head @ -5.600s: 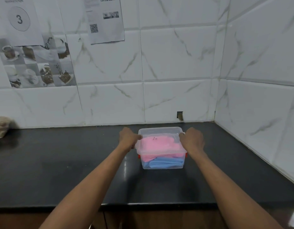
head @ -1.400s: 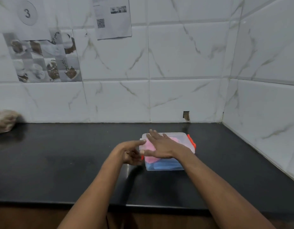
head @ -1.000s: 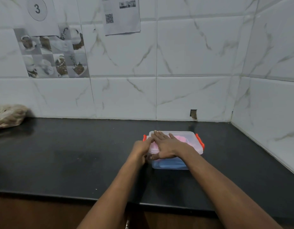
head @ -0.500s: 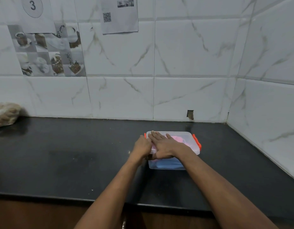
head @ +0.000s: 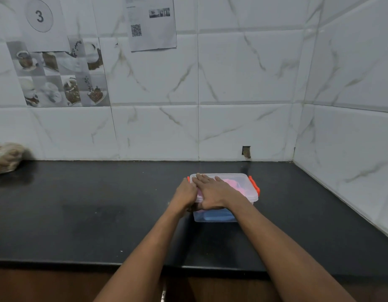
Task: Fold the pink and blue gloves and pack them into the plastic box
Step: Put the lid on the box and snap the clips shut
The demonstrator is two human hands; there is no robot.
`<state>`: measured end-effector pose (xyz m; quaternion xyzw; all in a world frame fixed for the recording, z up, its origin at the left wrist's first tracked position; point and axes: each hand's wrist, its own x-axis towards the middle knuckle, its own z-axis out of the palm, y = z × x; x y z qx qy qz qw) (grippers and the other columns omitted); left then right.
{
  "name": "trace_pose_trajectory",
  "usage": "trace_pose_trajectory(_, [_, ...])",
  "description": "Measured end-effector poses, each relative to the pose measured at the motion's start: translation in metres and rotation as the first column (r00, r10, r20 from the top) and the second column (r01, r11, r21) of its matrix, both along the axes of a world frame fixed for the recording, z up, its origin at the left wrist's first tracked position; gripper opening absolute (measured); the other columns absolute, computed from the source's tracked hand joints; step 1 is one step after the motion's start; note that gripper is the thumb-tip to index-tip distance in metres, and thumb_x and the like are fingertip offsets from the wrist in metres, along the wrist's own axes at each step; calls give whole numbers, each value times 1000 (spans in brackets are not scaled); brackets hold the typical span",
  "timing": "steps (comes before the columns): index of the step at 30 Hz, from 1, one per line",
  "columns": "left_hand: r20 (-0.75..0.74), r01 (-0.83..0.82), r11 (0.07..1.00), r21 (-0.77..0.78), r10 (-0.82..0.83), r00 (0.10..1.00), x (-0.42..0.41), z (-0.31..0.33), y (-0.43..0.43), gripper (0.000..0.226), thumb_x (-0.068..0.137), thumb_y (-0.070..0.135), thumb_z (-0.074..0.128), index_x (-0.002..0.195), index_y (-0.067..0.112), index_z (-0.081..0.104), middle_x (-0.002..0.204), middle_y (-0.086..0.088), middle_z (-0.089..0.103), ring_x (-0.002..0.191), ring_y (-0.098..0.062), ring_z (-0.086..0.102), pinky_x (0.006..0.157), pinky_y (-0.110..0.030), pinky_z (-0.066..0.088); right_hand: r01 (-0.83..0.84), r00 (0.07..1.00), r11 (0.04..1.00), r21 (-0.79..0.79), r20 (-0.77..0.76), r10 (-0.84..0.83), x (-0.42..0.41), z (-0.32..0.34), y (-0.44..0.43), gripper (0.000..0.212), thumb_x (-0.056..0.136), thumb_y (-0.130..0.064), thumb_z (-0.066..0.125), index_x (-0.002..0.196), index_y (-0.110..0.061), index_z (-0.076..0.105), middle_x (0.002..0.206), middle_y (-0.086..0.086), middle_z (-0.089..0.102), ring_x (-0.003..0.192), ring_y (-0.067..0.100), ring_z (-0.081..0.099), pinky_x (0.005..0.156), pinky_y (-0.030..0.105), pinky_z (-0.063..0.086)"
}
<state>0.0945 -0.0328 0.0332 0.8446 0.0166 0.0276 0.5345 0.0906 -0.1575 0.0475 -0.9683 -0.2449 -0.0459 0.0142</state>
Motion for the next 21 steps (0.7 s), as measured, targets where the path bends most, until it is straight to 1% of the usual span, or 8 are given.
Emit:
trace_pose_trajectory(6, [-23, 26, 999, 34, -25, 999, -12, 7, 1, 37, 102, 23, 33, 131, 6, 48, 125, -19, 59, 110, -35, 62, 84, -42, 56, -15, 1000, 997, 75, -12, 16, -9, 6, -1, 100, 74, -59, 66, 152, -16, 21, 162, 5, 17, 149, 21, 16, 119, 51, 14])
trace_pose_trajectory(8, [-47, 11, 1000, 26, -10, 999, -16, 11, 0, 34, 101, 22, 32, 125, 9, 52, 114, -17, 63, 102, -33, 65, 82, -45, 58, -24, 1000, 995, 101, -10, 26, -12, 8, -1, 92, 71, -56, 67, 147, -18, 31, 157, 4, 30, 144, 23, 27, 116, 53, 21])
trace_pose_trajectory(11, [-65, 25, 1000, -1, -25, 998, -24, 16, -2, 32, 100, 22, 28, 113, 17, 57, 98, -11, 63, 90, -36, 67, 65, -53, 60, -26, 1000, 975, 220, -9, 29, -14, 9, -3, 60, 67, -53, 64, 119, -25, 52, 125, -2, 59, 112, 22, 54, 101, 51, 41])
trace_pose_trajectory(13, [-86, 30, 1000, 9, -29, 996, -31, 20, -3, 31, 100, 22, 28, 112, 16, 56, 96, -13, 63, 90, -39, 67, 66, -60, 58, -43, 998, 943, 331, -29, 56, -22, 12, -7, 48, 69, -48, 60, 111, -25, 55, 113, -2, 64, 100, 20, 58, 93, 45, 47])
trace_pose_trajectory(16, [-83, -1, 1000, -27, -1, 997, -35, 18, 0, 41, 101, 33, 31, 135, 15, 44, 125, -20, 57, 95, -41, 63, 66, -58, 59, -75, 997, 887, 455, 24, 73, -38, 17, -13, 57, 81, -38, 56, 134, -16, 53, 142, 6, 52, 130, 22, 47, 111, 39, 35])
trace_pose_trajectory(18, [4, -61, 996, -62, 61, 998, -36, 15, 4, 60, 99, 48, 38, 151, 18, 28, 144, -16, 44, 103, -41, 61, 58, -46, 60, -76, 991, 863, 500, 132, 11, -46, 19, -21, 57, 86, -37, 56, 139, -17, 49, 152, 2, 41, 140, 17, 36, 117, 36, 27])
trace_pose_trajectory(19, [62, -79, 994, -80, 84, 995, -37, 12, 7, 67, 98, 53, 41, 154, 20, 23, 151, -13, 38, 112, -40, 58, 58, -43, 60, -77, 981, 850, 522, 190, -27, -49, 18, -28, 54, 88, -35, 57, 138, -18, 51, 152, 1, 40, 141, 16, 34, 117, 36, 27])
trace_pose_trajectory(21, [196, -45, 998, -43, 53, 979, -39, 6, 13, 71, 94, 60, 44, 153, 23, 29, 156, -6, 35, 129, -34, 49, 81, -47, 59, -66, 946, 819, 570, 296, -130, -53, 15, -48, 47, 88, -33, 59, 133, -18, 56, 151, 1, 42, 140, 17, 35, 117, 32, 26])
